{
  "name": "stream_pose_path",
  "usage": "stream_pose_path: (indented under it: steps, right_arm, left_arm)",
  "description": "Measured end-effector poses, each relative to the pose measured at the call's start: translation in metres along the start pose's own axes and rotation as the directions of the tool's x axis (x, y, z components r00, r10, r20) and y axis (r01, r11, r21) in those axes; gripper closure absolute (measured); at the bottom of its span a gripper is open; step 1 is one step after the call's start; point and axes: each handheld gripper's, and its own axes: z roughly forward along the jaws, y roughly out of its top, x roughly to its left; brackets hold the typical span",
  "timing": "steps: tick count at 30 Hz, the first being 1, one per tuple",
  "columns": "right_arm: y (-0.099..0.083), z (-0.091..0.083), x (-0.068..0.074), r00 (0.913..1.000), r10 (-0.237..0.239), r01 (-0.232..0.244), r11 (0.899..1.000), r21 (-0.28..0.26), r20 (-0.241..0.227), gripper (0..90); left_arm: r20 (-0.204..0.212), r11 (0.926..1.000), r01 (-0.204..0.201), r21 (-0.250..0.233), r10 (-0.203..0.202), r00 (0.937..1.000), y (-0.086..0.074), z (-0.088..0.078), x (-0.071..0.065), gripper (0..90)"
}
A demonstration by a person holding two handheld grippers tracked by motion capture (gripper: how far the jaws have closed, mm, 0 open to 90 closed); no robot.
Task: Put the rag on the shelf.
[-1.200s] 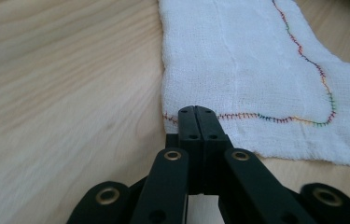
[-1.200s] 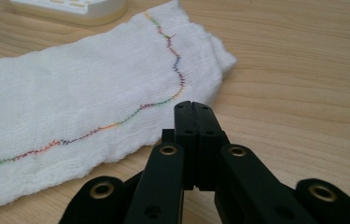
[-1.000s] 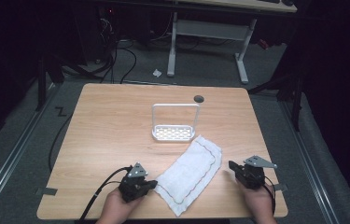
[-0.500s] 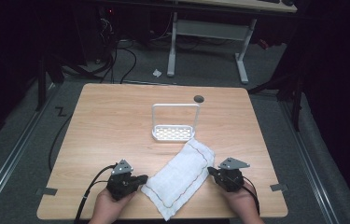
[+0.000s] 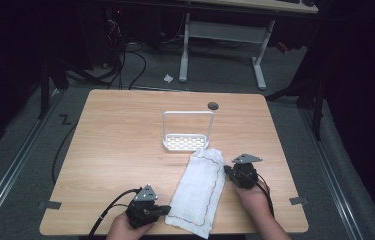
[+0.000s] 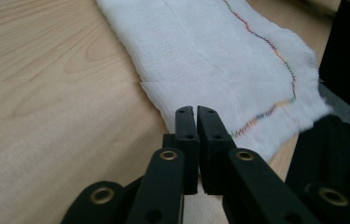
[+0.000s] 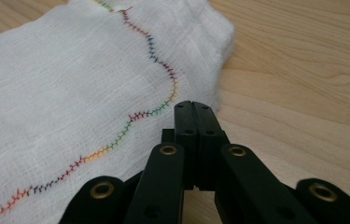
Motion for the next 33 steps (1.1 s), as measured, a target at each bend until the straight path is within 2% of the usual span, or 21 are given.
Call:
stream_pose_path:
  steps: [1,3,6,7,8,10,13,15,16,18,22,24,25,26,30,33]
  right_arm:
    - [0.000,0.000,0.000,1.0000,0.000,0.000,1.000,0.000,0.000,89.8]
    - [0.002,-0.006,0.000,0.9997,0.023,-0.024,0.999,-0.048,-0.011,89.1]
    - [0.005,-0.005,-0.001,0.9997,0.023,-0.024,0.999,-0.049,-0.008,87.1]
    - [0.005,-0.004,-0.001,0.9995,0.030,-0.030,0.998,-0.048,-0.004,83.9]
    - [0.005,-0.001,-0.006,0.9976,0.069,-0.069,0.996,-0.052,-0.013,74.0]
    - [0.005,0.003,-0.010,0.9946,0.102,-0.103,0.994,-0.046,-0.020,70.9]
    - [0.004,0.007,-0.011,0.9923,0.113,-0.115,0.993,-0.031,-0.050,73.4]
    - [0.004,0.010,-0.010,0.9937,0.094,-0.096,0.995,-0.025,-0.060,84.9]
    - [0.004,0.008,-0.009,0.9951,0.083,-0.085,0.996,-0.028,-0.054,86.2]
    - [0.007,-0.004,-0.007,0.9963,0.076,-0.079,0.994,-0.080,-0.041,86.3]
    - [0.011,-0.010,-0.004,0.9975,0.061,-0.064,0.993,-0.096,-0.036,86.1]
    - [0.014,-0.006,0.000,0.9983,0.044,-0.047,0.996,-0.081,-0.039,86.0]
    - [0.017,0.002,0.006,0.9990,0.019,-0.021,0.998,-0.056,-0.039,85.4]
    - [0.017,0.002,0.006,0.9990,0.019,-0.021,0.998,-0.056,-0.039,85.4]
    - [0.026,0.020,0.019,0.9994,-0.029,0.028,0.999,-0.024,-0.017,82.9]
    - [0.030,0.032,0.024,0.9990,-0.042,0.042,0.999,0.000,-0.015,80.3]
  left_arm:
    - [-0.002,0.9999,0.004,-0.013,-0.004,1.0000,0.003,-0.001,0.002,87.2]
    - [-0.012,0.9987,0.023,-0.045,-0.024,0.9996,0.012,-0.001,0.009,85.0]
    - [-0.025,0.9965,0.021,-0.082,-0.023,0.9994,0.033,0.008,0.020,83.9]
    - [-0.031,0.9952,0.027,-0.094,-0.030,0.9991,0.042,0.014,0.023,83.3]
    - [-0.037,0.9942,0.029,-0.104,-0.032,0.9988,0.050,0.021,0.025,81.8]
    - [-0.064,0.9956,0.006,-0.093,-0.012,0.9979,0.064,0.037,0.028,80.2]
    - [-0.061,0.9987,0.017,-0.049,-0.020,0.9979,0.073,0.060,0.033,81.4]
    - [-0.079,1.0000,-0.006,-0.004,0.005,0.9969,0.073,0.070,0.031,85.1]
    - [-0.088,0.9998,-0.018,-0.008,0.017,0.9959,0.073,0.070,0.029,85.6]
    - [-0.092,0.9999,-0.016,0.005,0.016,0.9957,0.071,0.068,0.025,87.1]
    - [-0.080,0.9997,-0.025,0.007,0.026,0.9965,0.058,0.060,0.012,87.1]
    - [-0.070,0.9997,-0.026,0.003,0.026,0.9972,0.049,0.055,0.006,87.2]
    - [-0.062,0.9998,-0.020,-0.001,0.020,0.9979,0.041,0.048,0.002,87.1]
    - [-0.062,0.9998,-0.020,-0.001,0.020,0.9979,0.041,0.048,0.002,87.1]
    - [-0.045,0.9998,0.007,-0.018,-0.008,0.9990,0.030,0.038,0.003,86.6]
    - [-0.045,0.9993,0.008,-0.035,-0.010,0.9989,0.029,0.033,0.005,80.6]
